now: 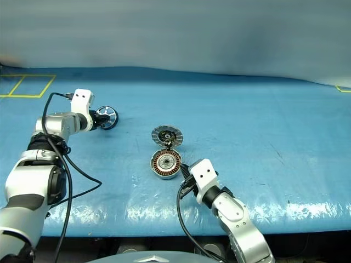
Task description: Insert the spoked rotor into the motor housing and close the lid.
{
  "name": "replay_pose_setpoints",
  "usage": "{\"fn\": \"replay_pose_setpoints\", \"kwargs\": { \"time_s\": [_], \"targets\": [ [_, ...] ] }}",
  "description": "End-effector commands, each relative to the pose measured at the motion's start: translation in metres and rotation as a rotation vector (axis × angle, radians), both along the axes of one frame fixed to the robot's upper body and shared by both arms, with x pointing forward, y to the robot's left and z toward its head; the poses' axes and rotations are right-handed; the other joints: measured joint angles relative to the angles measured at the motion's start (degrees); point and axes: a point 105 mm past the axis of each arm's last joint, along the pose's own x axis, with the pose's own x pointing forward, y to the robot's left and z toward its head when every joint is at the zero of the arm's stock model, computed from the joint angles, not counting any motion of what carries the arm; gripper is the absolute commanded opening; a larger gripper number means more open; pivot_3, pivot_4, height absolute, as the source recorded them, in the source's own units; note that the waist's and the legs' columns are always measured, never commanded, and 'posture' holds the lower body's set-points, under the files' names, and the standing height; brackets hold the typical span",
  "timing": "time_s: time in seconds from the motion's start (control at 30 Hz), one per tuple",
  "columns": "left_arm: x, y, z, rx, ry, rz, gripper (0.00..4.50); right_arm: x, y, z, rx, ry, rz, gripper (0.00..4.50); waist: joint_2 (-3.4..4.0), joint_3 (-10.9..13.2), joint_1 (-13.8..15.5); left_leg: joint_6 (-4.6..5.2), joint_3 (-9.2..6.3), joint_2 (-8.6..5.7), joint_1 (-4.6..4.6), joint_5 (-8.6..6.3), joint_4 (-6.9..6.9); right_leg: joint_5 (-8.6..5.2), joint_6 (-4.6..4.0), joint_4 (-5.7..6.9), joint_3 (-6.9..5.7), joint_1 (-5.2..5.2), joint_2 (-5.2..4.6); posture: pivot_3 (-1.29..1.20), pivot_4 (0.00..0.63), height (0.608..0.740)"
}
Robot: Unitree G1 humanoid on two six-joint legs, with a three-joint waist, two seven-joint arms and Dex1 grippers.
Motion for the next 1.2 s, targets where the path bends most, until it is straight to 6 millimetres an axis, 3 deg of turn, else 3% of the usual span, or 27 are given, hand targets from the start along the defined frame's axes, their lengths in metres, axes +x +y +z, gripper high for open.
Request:
{"fn": "replay_pose_setpoints", "kwargs": {
  "time_s": [0.03, 0.3, 0.4, 0.67, 0.93, 1.2],
  "targets": [
    [-0.01, 0.005, -0.011, 0.031, 0.067, -0.029, 1.33, 0.001, 0.001, 0.007, 0.013, -0.027, -0.003, 0.0, 0.0, 0.0, -0.17, 0.0, 0.01, -0.01, 0.0, 0.0, 0.01, 0.01, 0.01, 0.0, 0.01, 0.0, 0.0, 0.0, 0.15, 0.74],
    [-0.016, 0.018, 0.025, 0.053, -0.019, -0.093, 1.33, 0.001, 0.002, 0.008, 0.019, -0.031, -0.006, 0.0, 0.0, 0.01, -0.54, 0.0, 0.0, 0.01, -0.15, 0.0, -0.17, -0.03, -0.07, -0.01, 0.02, -0.23, 0.01, 0.0, 0.15, 0.74],
    [-0.024, 0.012, 0.044, 0.039, -0.089, -0.184, 1.33, 0.001, 0.003, 0.008, 0.024, -0.031, 0.001, 0.0, -0.04, 0.04, -0.44, -0.01, -0.01, 0.02, -0.2, 0.0, -0.25, -0.05, -0.11, -0.01, 0.0, -0.31, 0.01, 0.0, 0.15, 0.74],
    [-0.067, -0.03, 0.075, 0.027, -0.168, -0.555, 1.32, 0.001, 0.006, 0.009, 0.044, -0.031, 0.024, 0.0, -0.09, 0.09, 0.2, -0.02, -0.02, 0.04, -0.25, 0.01, -0.3, -0.09, -0.18, -0.03, -0.03, -0.36, -0.01, 0.0, 0.15, 0.74],
    [-0.123, -0.097, 0.096, -0.036, -0.175, -0.985, 1.31, -0.006, 0.0, 0.017, 0.121, -0.079, 0.011, 0.0, -0.11, 0.12, 0.06, -0.01, 0.01, 0.06, -0.24, 0.0, -0.31, -0.12, -0.21, -0.04, -0.02, -0.37, -0.01, 0.0, 0.15, 0.74],
    [-0.136, -0.144, 0.084, 0.01, -0.145, -1.168, 1.31, -0.013, -0.017, -0.002, 0.096, -0.086, -0.056, 0.0, -0.12, 0.12, 0.12, -0.01, 0.04, 0.06, -0.21, 0.0, -0.25, -0.27, -0.46, -0.04, 0.01, -0.35, 0.0, 0.0, 0.15, 0.74]
  ]
}}
